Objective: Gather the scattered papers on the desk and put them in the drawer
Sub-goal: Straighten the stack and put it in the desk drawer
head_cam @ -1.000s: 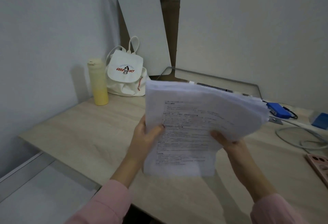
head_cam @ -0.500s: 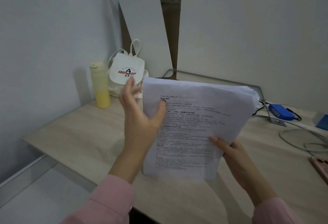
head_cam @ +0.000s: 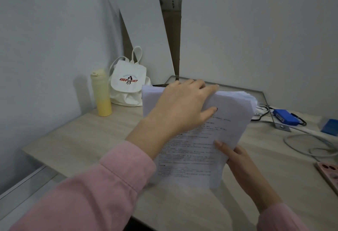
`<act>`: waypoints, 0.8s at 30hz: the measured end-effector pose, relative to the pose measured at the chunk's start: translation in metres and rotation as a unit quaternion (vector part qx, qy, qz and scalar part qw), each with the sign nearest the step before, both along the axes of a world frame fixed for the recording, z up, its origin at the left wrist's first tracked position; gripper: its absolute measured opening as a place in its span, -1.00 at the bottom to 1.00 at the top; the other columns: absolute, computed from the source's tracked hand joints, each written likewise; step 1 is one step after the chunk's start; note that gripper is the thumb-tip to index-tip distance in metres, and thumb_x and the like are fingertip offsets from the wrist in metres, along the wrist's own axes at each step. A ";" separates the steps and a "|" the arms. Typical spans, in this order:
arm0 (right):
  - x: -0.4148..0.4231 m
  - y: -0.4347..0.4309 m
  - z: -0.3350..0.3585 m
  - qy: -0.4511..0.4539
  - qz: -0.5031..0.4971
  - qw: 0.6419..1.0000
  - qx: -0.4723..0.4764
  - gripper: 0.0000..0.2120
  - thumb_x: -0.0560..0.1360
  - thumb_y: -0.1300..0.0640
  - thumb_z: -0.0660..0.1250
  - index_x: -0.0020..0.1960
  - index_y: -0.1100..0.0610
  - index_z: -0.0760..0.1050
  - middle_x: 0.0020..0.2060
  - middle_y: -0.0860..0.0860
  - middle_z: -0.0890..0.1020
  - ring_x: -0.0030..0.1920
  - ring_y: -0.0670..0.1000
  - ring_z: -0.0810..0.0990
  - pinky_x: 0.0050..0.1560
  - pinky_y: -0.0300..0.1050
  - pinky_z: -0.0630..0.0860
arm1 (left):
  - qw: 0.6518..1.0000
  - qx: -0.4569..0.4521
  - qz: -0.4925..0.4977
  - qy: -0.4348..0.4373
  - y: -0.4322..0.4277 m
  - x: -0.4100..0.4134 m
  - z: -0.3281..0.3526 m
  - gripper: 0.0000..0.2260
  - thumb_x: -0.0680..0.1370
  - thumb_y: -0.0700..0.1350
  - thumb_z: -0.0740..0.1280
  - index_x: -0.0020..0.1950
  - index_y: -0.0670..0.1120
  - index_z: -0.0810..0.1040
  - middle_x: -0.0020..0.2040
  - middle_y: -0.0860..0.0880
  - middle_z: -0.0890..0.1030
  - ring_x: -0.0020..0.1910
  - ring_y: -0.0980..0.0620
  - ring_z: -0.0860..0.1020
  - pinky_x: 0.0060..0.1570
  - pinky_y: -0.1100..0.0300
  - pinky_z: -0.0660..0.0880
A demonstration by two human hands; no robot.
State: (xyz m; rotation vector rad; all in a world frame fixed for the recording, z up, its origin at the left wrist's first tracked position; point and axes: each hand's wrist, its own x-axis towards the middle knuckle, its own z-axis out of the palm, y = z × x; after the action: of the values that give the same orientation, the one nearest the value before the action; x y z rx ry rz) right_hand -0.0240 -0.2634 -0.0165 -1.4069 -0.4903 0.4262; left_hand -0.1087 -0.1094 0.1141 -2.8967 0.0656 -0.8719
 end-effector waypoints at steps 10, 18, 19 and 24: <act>0.008 -0.019 -0.033 0.029 0.047 0.987 -0.152 -0.48 0.18 -0.08 0.50 0.10 0.10 0.61 0.00 -0.06 0.70 0.00 -0.03 0.67 0.05 -0.13 0.54 | 0.984 -0.117 -0.058 0.119 0.014 -0.004 0.022 -0.84 0.57 0.06 0.20 -0.04 0.05 0.54 -0.15 0.09 0.53 -0.12 0.05 0.45 -0.25 0.16 0.31; 0.036 -0.068 -0.023 0.091 -0.015 0.996 0.017 -0.68 0.35 0.15 0.28 0.09 0.17 0.53 0.12 0.20 0.63 0.06 0.14 0.64 -0.09 -0.13 0.64 | 0.860 -0.494 -0.113 -0.056 0.063 -0.031 -0.012 -0.92 0.54 -0.06 0.30 -0.10 0.05 0.59 -0.25 0.13 0.68 -0.26 0.26 0.60 -0.23 0.39 0.50; 0.037 -0.069 -0.017 0.087 -0.014 0.996 0.026 -0.68 0.36 0.16 0.25 0.11 0.16 0.52 0.10 0.17 0.64 0.01 0.10 0.66 -0.09 -0.11 0.64 | 0.824 -0.550 -0.118 -0.070 0.064 -0.032 -0.025 -0.90 0.54 -0.12 0.30 -0.08 0.06 0.58 -0.28 0.17 0.68 -0.28 0.29 0.62 -0.25 0.42 0.51; 0.032 -0.062 0.017 0.003 -0.033 0.998 0.051 -0.75 0.35 0.21 0.31 0.02 0.11 0.57 -0.10 0.02 0.73 -0.13 0.01 0.70 -0.21 -0.14 0.65 | 0.687 -0.716 -0.094 -0.075 0.069 -0.038 -0.096 -0.86 0.52 -0.08 0.32 0.02 -0.03 0.62 -0.11 0.00 0.72 -0.15 0.02 0.69 -0.21 0.16 0.61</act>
State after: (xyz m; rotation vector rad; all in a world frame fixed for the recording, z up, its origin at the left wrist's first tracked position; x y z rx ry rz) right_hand 0.0084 -0.3252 0.0005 -1.3184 -0.4546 0.3473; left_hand -0.1468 -0.0407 0.0183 -4.1908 -0.6594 -1.8054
